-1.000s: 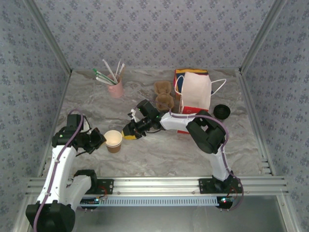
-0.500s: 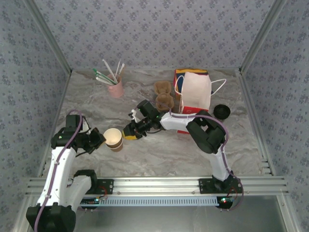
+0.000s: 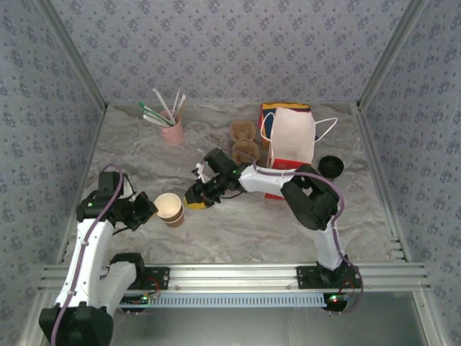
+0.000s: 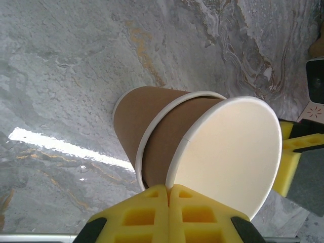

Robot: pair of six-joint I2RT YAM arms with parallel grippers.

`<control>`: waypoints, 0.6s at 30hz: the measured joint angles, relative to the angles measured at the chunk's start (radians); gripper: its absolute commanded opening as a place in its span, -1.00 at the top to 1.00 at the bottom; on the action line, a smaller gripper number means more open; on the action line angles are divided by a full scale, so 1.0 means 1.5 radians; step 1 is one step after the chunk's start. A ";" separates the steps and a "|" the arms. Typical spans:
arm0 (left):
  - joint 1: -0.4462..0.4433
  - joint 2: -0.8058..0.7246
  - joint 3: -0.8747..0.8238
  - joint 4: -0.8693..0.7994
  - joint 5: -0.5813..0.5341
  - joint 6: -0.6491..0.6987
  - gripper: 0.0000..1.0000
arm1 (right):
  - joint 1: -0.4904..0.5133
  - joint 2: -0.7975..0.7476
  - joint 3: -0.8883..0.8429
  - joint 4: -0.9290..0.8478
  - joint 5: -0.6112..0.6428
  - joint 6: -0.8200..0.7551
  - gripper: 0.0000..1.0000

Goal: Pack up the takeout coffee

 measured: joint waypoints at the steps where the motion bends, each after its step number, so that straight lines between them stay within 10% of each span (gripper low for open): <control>1: 0.000 0.000 0.004 -0.003 -0.001 0.000 1.00 | 0.000 -0.003 0.007 -0.010 0.004 -0.005 0.32; 18: 0.000 -0.001 0.120 -0.071 -0.027 0.003 1.00 | -0.007 -0.094 0.136 -0.247 0.138 -0.163 0.26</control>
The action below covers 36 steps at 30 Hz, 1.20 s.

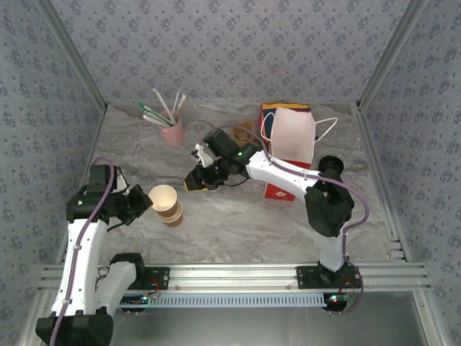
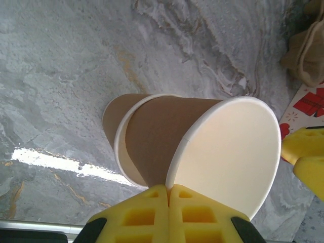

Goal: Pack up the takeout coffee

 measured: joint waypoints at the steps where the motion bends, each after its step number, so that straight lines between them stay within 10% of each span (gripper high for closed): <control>1: 0.000 -0.001 0.013 -0.007 -0.004 0.000 1.00 | 0.000 -0.007 0.007 -0.016 0.016 -0.009 0.26; 15: -0.045 -0.035 0.133 -0.050 -0.010 -0.039 1.00 | 0.004 -0.171 0.041 -0.150 0.203 -0.089 0.14; 36: -0.563 0.228 0.105 0.180 -0.220 -0.212 1.00 | -0.081 -0.463 -0.083 -0.269 0.355 -0.081 0.11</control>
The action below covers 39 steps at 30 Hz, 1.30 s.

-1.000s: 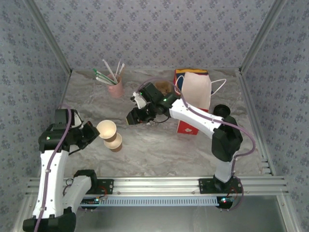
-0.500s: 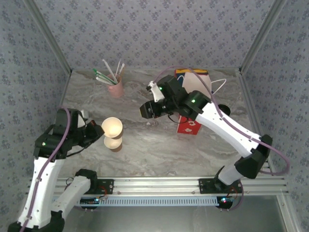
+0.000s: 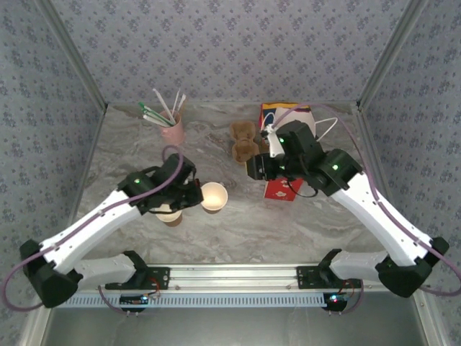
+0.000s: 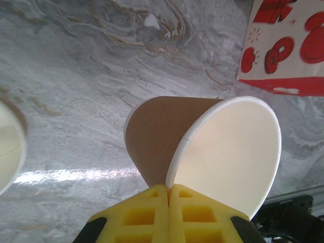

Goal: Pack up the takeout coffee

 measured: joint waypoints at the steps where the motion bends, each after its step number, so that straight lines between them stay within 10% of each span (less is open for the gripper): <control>1: -0.008 0.014 -0.004 0.012 -0.001 -0.003 1.00 | -0.006 -0.014 -0.007 -0.008 0.005 0.001 0.12; 27: -0.049 0.146 -0.102 0.238 0.051 -0.038 1.00 | -0.108 -0.115 -0.095 -0.095 0.022 0.031 0.10; 39: -0.049 0.146 -0.102 0.215 0.039 -0.035 0.50 | -0.124 -0.107 -0.088 -0.098 0.019 0.033 0.09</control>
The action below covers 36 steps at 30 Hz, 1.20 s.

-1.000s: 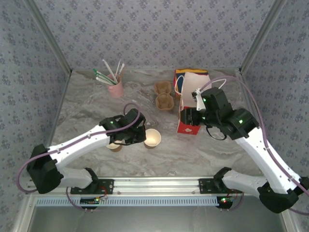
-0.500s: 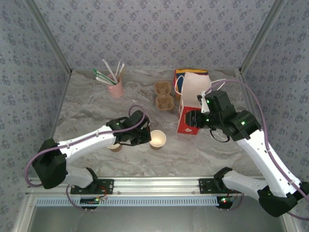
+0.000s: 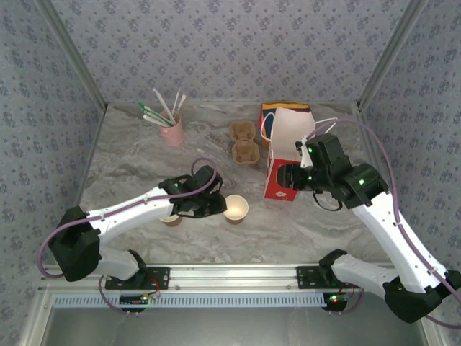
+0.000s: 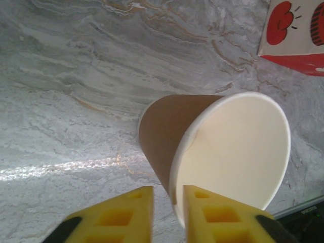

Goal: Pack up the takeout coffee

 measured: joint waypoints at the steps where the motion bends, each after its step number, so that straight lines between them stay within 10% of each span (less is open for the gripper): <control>1: 0.000 0.000 0.001 -0.006 -0.003 0.002 0.49 | -0.004 0.003 0.003 -0.001 0.000 0.000 0.09; 7: 0.001 -0.004 0.022 -0.055 -0.023 0.022 0.14 | -0.058 0.013 0.033 -0.026 0.001 -0.011 0.09; 17: 0.015 -0.054 0.144 -0.138 -0.058 0.089 -0.99 | -0.271 0.029 0.082 -0.072 0.001 -0.041 0.09; 36: 0.094 -0.131 0.178 -0.202 -0.094 0.161 -1.00 | -0.523 0.205 -0.041 0.052 0.022 -0.018 0.14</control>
